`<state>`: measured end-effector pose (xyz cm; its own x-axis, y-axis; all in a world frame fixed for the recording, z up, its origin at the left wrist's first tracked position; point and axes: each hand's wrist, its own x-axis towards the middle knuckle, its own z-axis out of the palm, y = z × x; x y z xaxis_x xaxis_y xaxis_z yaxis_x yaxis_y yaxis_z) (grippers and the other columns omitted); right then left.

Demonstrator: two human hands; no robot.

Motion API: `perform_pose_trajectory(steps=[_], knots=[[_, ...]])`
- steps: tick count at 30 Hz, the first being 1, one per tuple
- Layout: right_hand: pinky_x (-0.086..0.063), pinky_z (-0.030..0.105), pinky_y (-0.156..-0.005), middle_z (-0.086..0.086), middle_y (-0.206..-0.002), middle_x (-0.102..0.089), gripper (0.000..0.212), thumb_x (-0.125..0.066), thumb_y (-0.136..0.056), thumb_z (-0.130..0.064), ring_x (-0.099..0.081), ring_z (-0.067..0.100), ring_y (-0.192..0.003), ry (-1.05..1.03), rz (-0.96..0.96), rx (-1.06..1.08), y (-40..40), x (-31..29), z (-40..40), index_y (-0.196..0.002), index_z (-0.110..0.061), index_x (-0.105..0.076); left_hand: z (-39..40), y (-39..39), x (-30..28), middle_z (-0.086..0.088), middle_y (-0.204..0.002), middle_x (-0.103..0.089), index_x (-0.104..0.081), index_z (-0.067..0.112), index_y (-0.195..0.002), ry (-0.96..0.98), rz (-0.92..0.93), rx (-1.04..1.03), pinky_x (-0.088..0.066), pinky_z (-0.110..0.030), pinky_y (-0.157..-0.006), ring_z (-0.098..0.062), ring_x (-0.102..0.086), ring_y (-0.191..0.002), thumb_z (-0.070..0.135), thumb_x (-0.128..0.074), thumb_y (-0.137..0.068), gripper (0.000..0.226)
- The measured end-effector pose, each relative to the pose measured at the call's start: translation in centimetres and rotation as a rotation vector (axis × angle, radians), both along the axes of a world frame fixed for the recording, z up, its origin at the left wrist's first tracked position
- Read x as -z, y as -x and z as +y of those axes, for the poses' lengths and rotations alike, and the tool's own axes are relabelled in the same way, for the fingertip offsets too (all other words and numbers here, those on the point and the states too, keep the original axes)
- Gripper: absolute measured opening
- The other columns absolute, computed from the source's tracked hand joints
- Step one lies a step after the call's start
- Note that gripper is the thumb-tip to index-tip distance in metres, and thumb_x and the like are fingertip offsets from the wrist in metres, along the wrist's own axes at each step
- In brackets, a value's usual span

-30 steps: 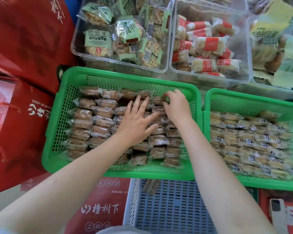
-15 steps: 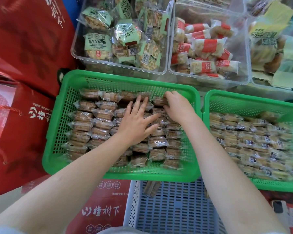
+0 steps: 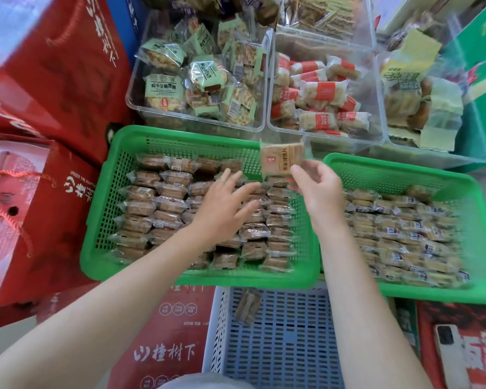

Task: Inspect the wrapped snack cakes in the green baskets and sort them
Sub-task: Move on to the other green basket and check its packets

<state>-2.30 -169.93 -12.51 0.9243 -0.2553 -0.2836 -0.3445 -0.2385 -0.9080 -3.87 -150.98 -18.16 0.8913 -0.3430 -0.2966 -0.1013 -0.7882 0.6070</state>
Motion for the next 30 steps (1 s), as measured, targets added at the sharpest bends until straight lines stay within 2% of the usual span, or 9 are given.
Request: perform_pose_trajectory(steps=[2, 5, 8, 12, 15, 20, 24, 27, 30], knots=[[-0.06, 0.034, -0.082, 0.007, -0.106, -0.073, 0.019, -0.061, -0.097, -0.013, -0.072, 0.023, -0.094, -0.279, 0.058, 0.04, 3.5, -1.1, 0.2, -0.116, -0.009, -0.061, 0.0, 1.7, -2.4, 0.004, -0.154, -0.045, -0.041, 0.032, -0.15, 0.421, 0.226, -0.246, -0.04, -0.037, -0.109, -0.018, -0.04, -0.143, 0.049, -0.037, -0.106, 0.048], [-0.058, 0.045, -0.084, 0.018, -0.111, -0.07, 0.02, -0.064, -0.094, -0.01, -0.071, 0.033, -0.098, -0.393, 0.116, 0.037, 8.5, -1.3, 0.8, -0.112, -0.013, -0.055, 0.1, 4.6, -5.4, 0.0, -0.127, -0.068, -0.055, 0.028, -0.136, 0.91, 0.49, -0.502, -0.057, -0.04, -0.09, -0.019, -0.068, -0.113, 0.051, -0.05, -0.1, 0.042], [-0.057, 0.039, -0.075, 0.02, -0.109, -0.069, 0.015, -0.064, -0.095, -0.022, -0.07, 0.03, -0.091, -0.429, 0.158, -0.058, 12.6, -1.7, 1.7, -0.102, -0.015, -0.053, 1.2, 7.9, -6.8, -0.009, -0.105, -0.071, -0.063, 0.016, -0.117, 1.11, 0.573, -0.608, -0.062, -0.037, -0.071, -0.023, -0.073, -0.09, 0.032, -0.064, -0.092, 0.03], [-0.056, 0.03, -0.067, 0.005, -0.094, -0.074, 0.037, -0.05, -0.089, -0.044, -0.068, 0.018, -0.08, -0.503, 0.151, -0.164, 16.5, -3.3, 3.0, -0.106, -0.015, -0.066, 2.9, 12.3, -7.9, -0.013, -0.098, -0.071, -0.063, 0.013, -0.111, 1.269, 0.767, -0.59, -0.059, -0.026, -0.056, -0.02, -0.07, -0.074, 0.03, -0.06, -0.088, 0.029], [-0.055, 0.029, -0.073, 0.001, -0.092, -0.075, 0.033, -0.047, -0.094, -0.043, -0.069, 0.016, -0.086, -0.374, 0.082, -0.193, 18.4, -4.3, 3.2, -0.092, -0.025, -0.075, 3.7, 15.0, -8.6, -0.014, -0.099, -0.073, -0.068, 0.017, -0.109, 1.341, 0.814, -0.623, -0.058, -0.025, -0.055, -0.019, -0.071, -0.074, 0.031, -0.059, -0.088, 0.027], [-0.037, 0.021, -0.062, 0.004, -0.071, -0.053, 0.027, -0.05, -0.104, -0.021, -0.045, 0.008, -0.065, 0.27, -0.18, -0.226, 21.0, -4.3, 3.5, -0.082, -0.009, -0.059, 3.7, 17.7, -8.9, -0.015, -0.117, -0.072, -0.068, 0.016, -0.122, 1.26, 0.755, -0.779, -0.061, -0.029, -0.062, -0.024, -0.073, -0.089, 0.029, -0.067, -0.083, 0.041], [-0.036, 0.019, -0.055, -0.002, -0.07, -0.051, 0.011, -0.05, -0.101, -0.01, -0.044, 0.002, -0.058, 0.301, -0.17, -0.099, 22.7, -4.0, 5.1, -0.091, -0.005, -0.054, 3.5, 19.3, -9.1, -0.013, -0.111, -0.075, -0.07, 0.013, -0.119, 1.191, 0.689, -0.883, -0.061, -0.034, -0.069, -0.025, -0.073, -0.091, 0.022, -0.072, -0.087, 0.033], [-0.03, 0.025, -0.051, -0.001, -0.066, -0.042, 0.024, -0.04, -0.105, -0.017, -0.037, 0.008, -0.054, 0.266, -0.131, -0.058, 24.0, -3.8, 6.4, -0.085, -0.004, -0.044, 3.3, 20.5, -9.3, -0.012, -0.103, -0.077, -0.072, 0.007, -0.113, 1.149, 0.656, -0.922, -0.06, -0.045, -0.086, -0.026, -0.074, -0.092, 0.017, -0.072, -0.089, 0.026], [-0.028, 0.024, -0.047, -0.006, -0.06, -0.039, 0.033, -0.037, -0.107, -0.03, -0.039, 0.008, -0.051, 0.353, -0.216, -0.1, 24.7, -3.9, 6.7, -0.078, -0.014, -0.039, 3.7, 21.4, -9.4, -0.016, -0.099, -0.077, -0.071, 0.003, -0.107, 1.12, 0.614, -0.962, -0.059, -0.048, -0.089, -0.028, -0.074, -0.093, 0.01, -0.07, -0.091, 0.017]])
